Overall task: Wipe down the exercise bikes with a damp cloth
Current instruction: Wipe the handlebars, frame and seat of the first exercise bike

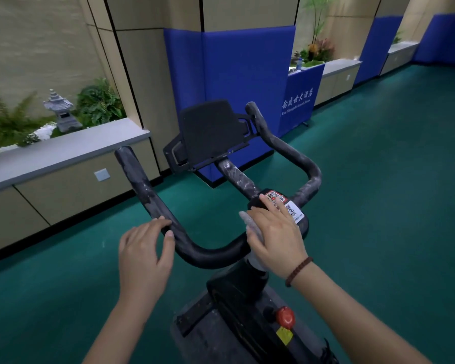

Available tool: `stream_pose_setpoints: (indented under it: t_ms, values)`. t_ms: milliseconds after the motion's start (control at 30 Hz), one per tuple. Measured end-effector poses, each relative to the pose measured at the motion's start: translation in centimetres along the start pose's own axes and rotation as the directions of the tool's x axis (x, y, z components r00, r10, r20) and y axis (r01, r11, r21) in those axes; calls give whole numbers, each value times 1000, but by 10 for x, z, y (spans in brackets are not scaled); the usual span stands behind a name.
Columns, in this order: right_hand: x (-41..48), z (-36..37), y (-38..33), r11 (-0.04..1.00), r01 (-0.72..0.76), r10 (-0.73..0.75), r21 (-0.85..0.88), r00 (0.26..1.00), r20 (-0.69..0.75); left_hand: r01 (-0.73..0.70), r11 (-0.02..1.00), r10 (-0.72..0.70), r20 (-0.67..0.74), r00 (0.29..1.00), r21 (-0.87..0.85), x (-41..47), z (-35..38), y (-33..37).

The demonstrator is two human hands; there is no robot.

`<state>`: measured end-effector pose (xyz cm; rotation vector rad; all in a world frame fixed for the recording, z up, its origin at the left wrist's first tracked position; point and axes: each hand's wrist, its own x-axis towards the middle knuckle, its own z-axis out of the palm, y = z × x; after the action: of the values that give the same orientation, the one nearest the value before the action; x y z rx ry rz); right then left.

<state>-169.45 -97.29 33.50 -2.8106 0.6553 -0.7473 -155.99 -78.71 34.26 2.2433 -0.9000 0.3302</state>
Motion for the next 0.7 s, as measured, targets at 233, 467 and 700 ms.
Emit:
stream_pose_setpoints:
  t_ms: [233, 467, 700]
  values:
    - [-22, 18, -52, 913, 143, -110, 382, 988, -105, -12, 1000, 12, -19, 1000, -17, 0, 1, 0]
    - [-14, 15, -49, 952, 177, -167, 249, 984, -59, -40, 999, 40, -2, 999, -21, 1, -1, -3]
    - [1, 14, -37, 977, -77, 84, 197, 996, -31, -41, 998, 42, 18, 999, -41, -1, -3, -5]
